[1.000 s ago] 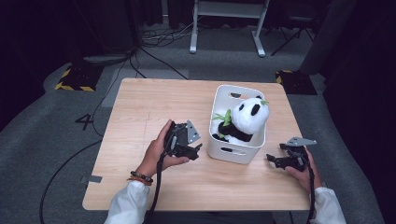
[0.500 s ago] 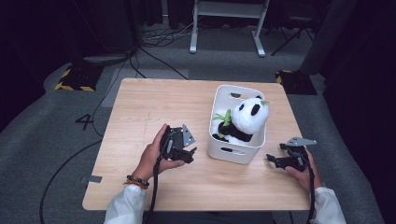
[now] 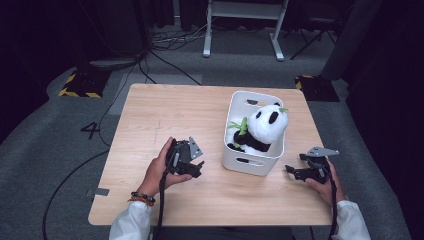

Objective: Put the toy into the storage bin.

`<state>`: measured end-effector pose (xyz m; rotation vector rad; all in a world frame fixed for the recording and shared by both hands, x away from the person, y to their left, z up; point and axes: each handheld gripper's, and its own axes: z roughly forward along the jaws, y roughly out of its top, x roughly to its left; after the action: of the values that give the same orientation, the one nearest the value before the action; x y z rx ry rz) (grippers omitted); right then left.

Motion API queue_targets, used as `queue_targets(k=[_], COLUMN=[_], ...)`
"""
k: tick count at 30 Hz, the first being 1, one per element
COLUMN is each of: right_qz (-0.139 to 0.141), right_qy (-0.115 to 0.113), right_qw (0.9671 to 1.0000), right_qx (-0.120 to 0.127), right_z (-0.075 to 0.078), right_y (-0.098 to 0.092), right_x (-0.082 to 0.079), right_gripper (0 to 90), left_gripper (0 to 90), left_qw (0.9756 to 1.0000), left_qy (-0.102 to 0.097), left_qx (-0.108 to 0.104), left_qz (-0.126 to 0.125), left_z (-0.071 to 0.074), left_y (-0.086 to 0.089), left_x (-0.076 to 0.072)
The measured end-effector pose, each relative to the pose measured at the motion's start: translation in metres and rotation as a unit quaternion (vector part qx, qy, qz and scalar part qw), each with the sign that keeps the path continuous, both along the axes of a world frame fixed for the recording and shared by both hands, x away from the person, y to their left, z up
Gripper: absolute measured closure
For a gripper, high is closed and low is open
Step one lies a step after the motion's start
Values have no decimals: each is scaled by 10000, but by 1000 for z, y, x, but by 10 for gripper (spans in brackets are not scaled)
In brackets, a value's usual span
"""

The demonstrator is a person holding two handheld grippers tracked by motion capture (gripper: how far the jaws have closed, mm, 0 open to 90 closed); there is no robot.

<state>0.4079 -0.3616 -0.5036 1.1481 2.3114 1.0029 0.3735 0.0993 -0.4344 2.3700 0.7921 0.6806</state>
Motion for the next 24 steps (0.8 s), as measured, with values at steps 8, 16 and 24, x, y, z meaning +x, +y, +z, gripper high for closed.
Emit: queue_targets(k=[8, 16, 24], right_qz=[0, -2, -3], right_qy=[0, 2, 0], right_qw=[10000, 10000, 10000], right_qx=[0, 1, 0], right_z=[0, 0, 0], right_y=[0, 0, 0], right_x=[0, 0, 0], right_gripper=[153, 153, 153], left_gripper=[163, 162, 163], left_qw=[9998, 9995, 9991], left_qy=[114, 191, 282], left_qx=[-11, 72, 34], left_qz=[157, 248, 328], left_z=[-10, -18, -24], left_y=[12, 22, 30], left_x=[1, 1, 1])
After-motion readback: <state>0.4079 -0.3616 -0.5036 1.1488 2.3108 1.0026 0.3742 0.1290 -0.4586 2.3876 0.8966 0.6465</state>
